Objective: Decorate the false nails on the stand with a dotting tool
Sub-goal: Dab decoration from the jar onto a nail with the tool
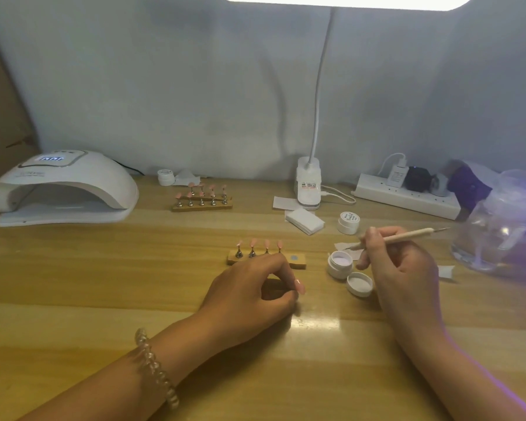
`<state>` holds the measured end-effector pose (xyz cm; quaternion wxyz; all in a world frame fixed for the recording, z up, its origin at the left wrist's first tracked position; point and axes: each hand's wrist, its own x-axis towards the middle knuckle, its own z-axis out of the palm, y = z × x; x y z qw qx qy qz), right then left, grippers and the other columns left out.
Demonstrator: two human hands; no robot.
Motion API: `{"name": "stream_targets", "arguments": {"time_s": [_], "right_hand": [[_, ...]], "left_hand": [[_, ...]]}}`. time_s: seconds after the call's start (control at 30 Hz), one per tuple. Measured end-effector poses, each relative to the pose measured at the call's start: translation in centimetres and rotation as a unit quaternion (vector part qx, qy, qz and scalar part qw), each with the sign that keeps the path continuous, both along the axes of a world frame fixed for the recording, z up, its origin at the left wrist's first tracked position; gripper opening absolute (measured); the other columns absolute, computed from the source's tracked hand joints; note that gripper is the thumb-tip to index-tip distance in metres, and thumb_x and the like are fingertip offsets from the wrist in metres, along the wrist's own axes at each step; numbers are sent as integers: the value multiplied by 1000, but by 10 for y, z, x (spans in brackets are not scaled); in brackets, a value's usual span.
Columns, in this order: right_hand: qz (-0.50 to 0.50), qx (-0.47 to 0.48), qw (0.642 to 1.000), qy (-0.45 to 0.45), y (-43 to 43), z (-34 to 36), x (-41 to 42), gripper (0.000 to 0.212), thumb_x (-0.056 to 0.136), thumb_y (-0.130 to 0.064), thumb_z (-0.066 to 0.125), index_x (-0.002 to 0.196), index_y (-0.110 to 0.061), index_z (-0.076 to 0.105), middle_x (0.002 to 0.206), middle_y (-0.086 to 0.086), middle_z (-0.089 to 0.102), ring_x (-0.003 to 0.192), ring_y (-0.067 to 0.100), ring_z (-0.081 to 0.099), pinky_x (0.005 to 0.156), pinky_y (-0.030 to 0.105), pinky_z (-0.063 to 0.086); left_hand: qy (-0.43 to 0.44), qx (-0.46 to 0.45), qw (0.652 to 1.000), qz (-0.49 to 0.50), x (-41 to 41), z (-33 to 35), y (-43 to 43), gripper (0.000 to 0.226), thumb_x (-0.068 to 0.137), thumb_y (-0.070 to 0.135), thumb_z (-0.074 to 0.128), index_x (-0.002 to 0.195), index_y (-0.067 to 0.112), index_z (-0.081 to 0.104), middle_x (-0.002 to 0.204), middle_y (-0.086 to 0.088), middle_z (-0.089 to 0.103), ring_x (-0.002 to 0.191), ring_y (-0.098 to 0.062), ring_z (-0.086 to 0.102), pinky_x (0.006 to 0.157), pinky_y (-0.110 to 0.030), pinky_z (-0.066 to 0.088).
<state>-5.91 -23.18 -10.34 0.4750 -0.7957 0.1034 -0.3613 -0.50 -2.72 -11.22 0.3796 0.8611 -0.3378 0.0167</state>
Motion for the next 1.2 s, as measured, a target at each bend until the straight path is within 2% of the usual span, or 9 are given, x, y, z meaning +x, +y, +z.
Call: {"name": "stream_targets", "arguments": {"time_s": [0.1, 0.23, 0.47, 0.7, 0.8, 0.9, 1.0, 1.1, 1.2], "right_hand": [[-12, -42, 999, 27, 2, -2, 1, 20, 100, -31, 52, 81, -24, 56, 65, -11, 67, 57, 2, 60, 55, 14, 40], [-20, -62, 997, 41, 5, -1, 0, 17, 98, -31, 52, 84, -23, 48, 62, 2, 66, 63, 19, 65, 65, 42, 50], [-25, -78, 995, 55, 7, 2, 0, 19, 98, -33, 52, 82, -25, 48, 62, 1, 66, 62, 17, 63, 68, 43, 49], [-29, -93, 994, 53, 9, 3, -1, 19, 99, -31, 52, 83, -25, 47, 62, -1, 65, 65, 19, 63, 76, 48, 48], [-28, -87, 995, 33, 10, 5, -2, 17, 100, -33, 49, 86, -24, 49, 63, 0, 63, 63, 20, 62, 70, 48, 49], [-31, -52, 998, -22, 11, 6, -4, 22, 102, -33, 47, 93, -13, 49, 64, -2, 61, 60, 15, 59, 62, 47, 50], [-9, -15, 996, -83, 16, 11, -9, 26, 100, -37, 49, 92, -12, 48, 61, -3, 61, 61, 10, 62, 60, 30, 50], [43, 88, 992, -85, 26, 16, -14, 22, 97, -35, 55, 83, -19, 48, 59, 2, 63, 54, 7, 61, 53, 20, 48], [118, 212, 970, -22, 42, 12, -19, 19, 97, -29, 57, 83, -16, 54, 61, 5, 68, 52, 11, 62, 44, 19, 45]], "left_hand": [[10, -8, 1000, -6, 1, -1, 1, 11, 84, 27, 69, 83, 34, 61, 86, 33, 62, 63, 0, 53, 61, -26, 36], [23, -8, 1000, -15, 3, 0, 2, 10, 85, 29, 70, 87, 38, 66, 94, 24, 66, 64, -2, 50, 66, -31, 46], [42, 10, 998, -40, 10, 2, 4, 5, 86, 36, 69, 90, 39, 70, 96, 21, 65, 64, -1, 48, 67, -31, 47], [7, 11, 999, -36, 6, 0, 5, 4, 88, 38, 68, 89, 41, 68, 95, 20, 63, 66, -3, 50, 64, -29, 45], [6, 5, 999, -37, 5, 1, 5, 5, 87, 35, 70, 88, 39, 69, 96, 18, 64, 65, -4, 49, 65, -31, 45], [10, -2, 999, -37, 4, 2, 4, 5, 86, 32, 69, 87, 37, 69, 96, 17, 64, 63, -5, 47, 65, -31, 44], [11, 1, 999, -36, 3, 2, 4, 4, 86, 32, 69, 87, 36, 68, 96, 17, 64, 63, -5, 46, 66, -31, 44], [13, -2, 999, -36, 2, 2, 4, 4, 85, 33, 69, 87, 36, 68, 96, 18, 65, 62, -5, 47, 66, -31, 45], [12, -5, 999, -36, 3, 2, 4, 4, 85, 32, 69, 87, 36, 68, 95, 19, 64, 62, -5, 48, 64, -30, 44]]}}
